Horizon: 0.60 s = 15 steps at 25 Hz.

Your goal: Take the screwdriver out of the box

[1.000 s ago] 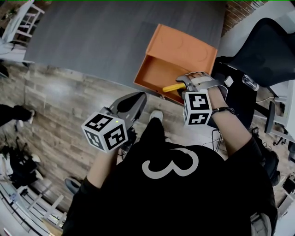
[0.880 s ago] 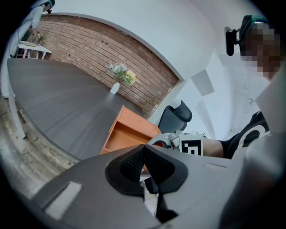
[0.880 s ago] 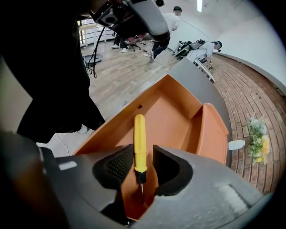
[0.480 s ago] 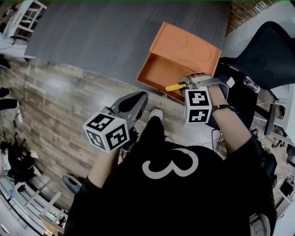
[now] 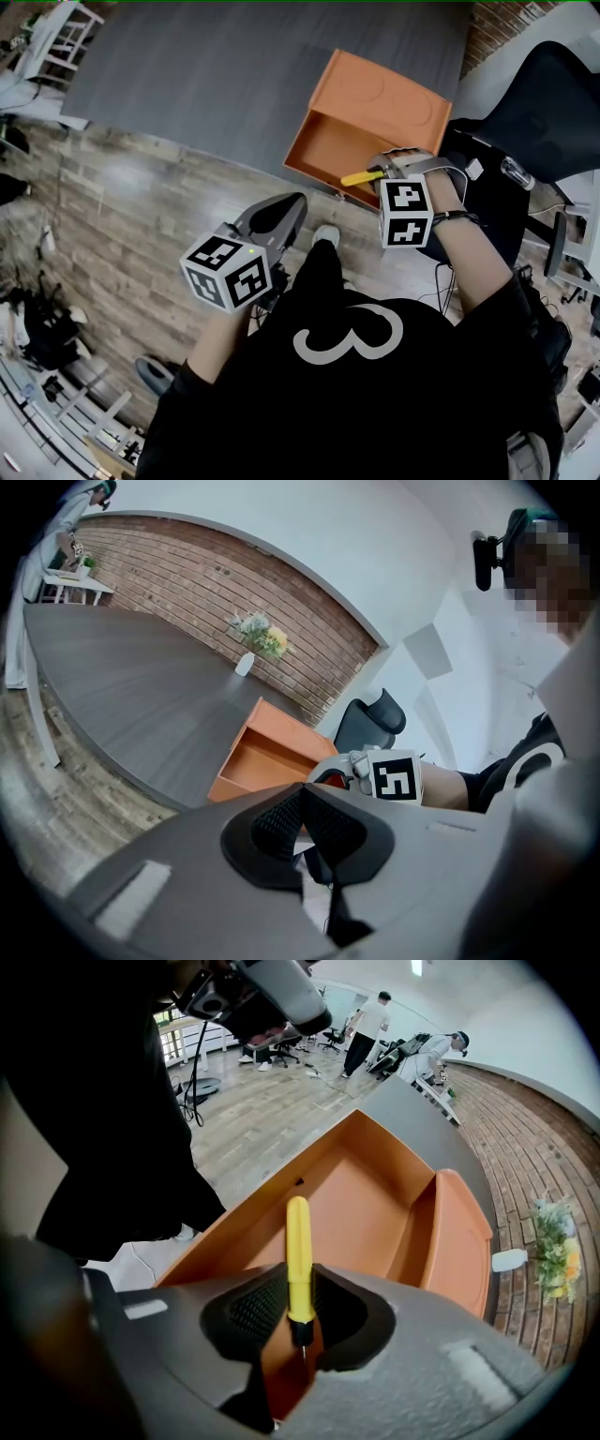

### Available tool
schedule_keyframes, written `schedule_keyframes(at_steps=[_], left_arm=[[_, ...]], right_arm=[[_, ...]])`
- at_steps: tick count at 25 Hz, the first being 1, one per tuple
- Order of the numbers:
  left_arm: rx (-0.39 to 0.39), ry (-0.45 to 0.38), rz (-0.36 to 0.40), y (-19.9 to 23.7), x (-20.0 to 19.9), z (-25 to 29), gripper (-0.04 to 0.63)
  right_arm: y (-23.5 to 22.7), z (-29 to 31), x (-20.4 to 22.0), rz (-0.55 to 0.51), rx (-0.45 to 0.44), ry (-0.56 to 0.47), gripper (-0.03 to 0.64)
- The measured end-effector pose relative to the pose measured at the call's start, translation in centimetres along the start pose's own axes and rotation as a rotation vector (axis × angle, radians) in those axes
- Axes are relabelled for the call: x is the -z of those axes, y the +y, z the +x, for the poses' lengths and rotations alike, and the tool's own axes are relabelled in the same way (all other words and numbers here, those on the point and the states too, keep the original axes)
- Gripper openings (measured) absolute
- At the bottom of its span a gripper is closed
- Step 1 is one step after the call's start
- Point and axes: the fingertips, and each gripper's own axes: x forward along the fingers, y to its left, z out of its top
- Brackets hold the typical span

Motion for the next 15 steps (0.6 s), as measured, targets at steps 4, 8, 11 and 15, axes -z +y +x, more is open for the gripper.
schedule_keyframes(at_steps=[4, 8, 11, 15], left_arm=[[-0.004, 0.000, 0.005, -0.5, 0.4, -0.4, 0.012], [-0.015, -0.029, 0.016, -1.2, -0.1, -0.6, 0.012], [-0.014, -0.051, 0.035, -2.3, -0.5, -1.1, 0.012], [-0.008, -0.065, 0.063, -4.1, -0.6, -1.9, 0.012]], right_arm=[[-1.0, -1.2, -0.7, 0.025, 0.083, -0.041, 0.078], [-2.7, -3.6, -1.8, 0.063, 0.209, -0.106, 0.078], [-3.8, -6.0, -2.3, 0.129, 0.312, -0.173, 0.078], [-4.1, -10.2, -3.3, 0.260, 0.412, -0.310, 0.078]])
